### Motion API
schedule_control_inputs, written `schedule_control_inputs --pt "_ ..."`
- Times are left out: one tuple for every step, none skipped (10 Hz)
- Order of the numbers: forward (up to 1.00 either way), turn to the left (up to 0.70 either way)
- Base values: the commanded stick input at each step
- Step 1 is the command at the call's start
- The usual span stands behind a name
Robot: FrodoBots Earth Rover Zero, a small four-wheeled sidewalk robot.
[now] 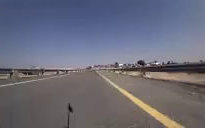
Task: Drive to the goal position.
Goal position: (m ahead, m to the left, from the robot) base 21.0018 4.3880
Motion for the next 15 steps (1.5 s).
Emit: schedule_control_inputs --pt "1.00 0.30" --pt "1.00 0.00" --pt "1.00 0.00" --pt "1.00 0.02" --pt "1.00 0.15" --pt "1.00 0.29" --pt "1.00 0.29" --pt "1.00 0.15" --pt "1.00 0.05" --pt "1.00 0.38" --pt "1.00 0.00" --pt "1.00 0.00" --pt "1.00 0.00" --pt "1.00 0.00" --pt "1.00 0.00"
